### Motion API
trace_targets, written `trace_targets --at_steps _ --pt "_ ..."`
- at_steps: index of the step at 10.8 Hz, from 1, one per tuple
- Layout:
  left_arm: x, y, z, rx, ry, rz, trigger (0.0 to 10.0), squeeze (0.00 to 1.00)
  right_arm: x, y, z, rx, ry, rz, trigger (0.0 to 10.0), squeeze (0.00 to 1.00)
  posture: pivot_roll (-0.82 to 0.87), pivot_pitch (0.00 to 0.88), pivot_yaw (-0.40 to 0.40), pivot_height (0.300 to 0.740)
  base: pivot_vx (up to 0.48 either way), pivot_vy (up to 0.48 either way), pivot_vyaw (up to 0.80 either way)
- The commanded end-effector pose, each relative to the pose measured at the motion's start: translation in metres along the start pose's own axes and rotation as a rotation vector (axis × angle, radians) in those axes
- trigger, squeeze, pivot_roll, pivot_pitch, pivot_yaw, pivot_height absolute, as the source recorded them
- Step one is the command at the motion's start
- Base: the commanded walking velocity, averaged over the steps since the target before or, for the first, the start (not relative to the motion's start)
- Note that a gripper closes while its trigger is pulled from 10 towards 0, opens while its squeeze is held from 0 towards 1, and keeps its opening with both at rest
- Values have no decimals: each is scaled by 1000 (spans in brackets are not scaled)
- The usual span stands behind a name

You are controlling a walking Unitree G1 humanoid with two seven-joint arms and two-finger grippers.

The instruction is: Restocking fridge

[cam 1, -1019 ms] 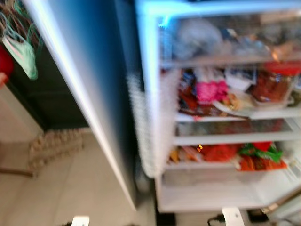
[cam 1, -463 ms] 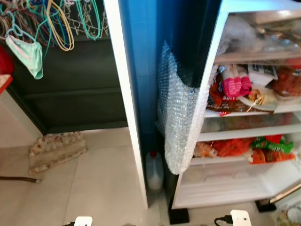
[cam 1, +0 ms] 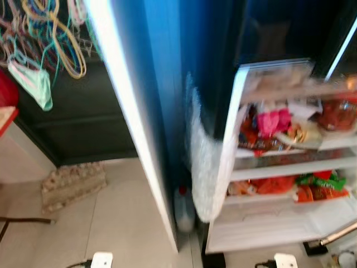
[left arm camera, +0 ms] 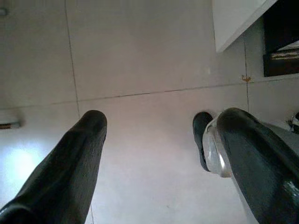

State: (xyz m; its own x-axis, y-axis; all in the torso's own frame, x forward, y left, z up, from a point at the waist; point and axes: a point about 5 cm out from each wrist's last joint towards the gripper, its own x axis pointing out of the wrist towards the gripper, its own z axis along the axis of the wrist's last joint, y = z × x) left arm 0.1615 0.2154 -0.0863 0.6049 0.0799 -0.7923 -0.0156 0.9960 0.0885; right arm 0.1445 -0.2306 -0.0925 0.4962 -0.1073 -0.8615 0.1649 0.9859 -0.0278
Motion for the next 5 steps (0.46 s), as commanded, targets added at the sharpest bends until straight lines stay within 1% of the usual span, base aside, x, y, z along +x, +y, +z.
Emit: trace_targets --at_steps 1,3,5 --pt "-2 4 -7 28 30 -5 10000 0 0 4 -7 26 19 4 10000 0 -30 13 86 740 0 0 0" --pt "-3 6 -9 30 44 -6 10000 0 0 7 -8 40 22 10 10000 0 -33 0 93 740 0 0 0" --pt "-3 6 -10 42 52 -7 10000 0 0 8 -8 54 9 8 10000 0 -32 0 94 740 0 379 0"
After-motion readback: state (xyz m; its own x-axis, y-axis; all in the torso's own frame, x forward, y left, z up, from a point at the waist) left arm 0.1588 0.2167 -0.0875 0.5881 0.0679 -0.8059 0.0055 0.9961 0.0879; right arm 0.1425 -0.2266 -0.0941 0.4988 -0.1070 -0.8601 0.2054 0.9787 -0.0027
